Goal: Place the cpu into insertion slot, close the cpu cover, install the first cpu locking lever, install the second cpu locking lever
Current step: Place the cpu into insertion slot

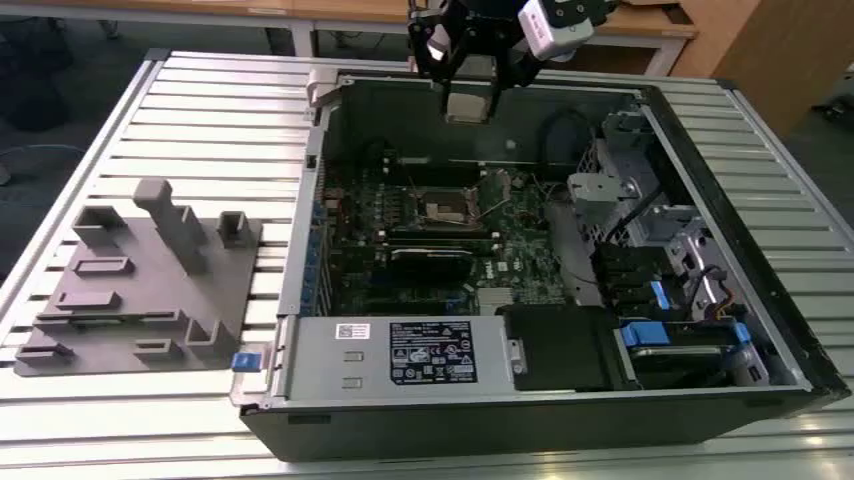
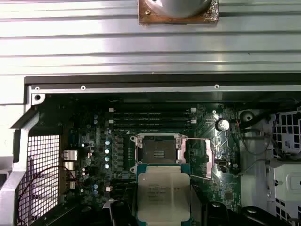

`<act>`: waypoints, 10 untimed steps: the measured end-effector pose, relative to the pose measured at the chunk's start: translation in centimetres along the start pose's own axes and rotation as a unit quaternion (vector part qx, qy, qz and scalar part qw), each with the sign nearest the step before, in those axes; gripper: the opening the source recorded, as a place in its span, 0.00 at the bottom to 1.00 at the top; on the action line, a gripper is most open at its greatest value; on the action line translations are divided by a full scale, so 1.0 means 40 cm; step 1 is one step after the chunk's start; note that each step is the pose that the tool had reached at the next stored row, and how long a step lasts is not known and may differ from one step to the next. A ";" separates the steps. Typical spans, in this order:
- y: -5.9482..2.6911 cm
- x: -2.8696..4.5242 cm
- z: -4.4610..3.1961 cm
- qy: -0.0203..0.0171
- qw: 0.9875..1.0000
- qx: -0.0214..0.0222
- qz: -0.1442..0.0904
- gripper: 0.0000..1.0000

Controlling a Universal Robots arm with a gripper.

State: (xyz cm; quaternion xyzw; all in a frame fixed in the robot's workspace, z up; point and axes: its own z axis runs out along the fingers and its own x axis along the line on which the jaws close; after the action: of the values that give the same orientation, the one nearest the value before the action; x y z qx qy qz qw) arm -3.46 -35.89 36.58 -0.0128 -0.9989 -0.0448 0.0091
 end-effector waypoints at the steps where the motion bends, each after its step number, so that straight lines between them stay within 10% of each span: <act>1: 0.000 0.000 0.000 0.000 1.000 0.000 0.000 0.54; 10: 0.000 0.000 0.002 0.000 1.000 0.000 0.000 0.54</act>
State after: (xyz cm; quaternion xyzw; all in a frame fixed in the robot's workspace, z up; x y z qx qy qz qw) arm -3.46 -35.89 36.50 -0.0128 -0.9989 -0.0447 0.0091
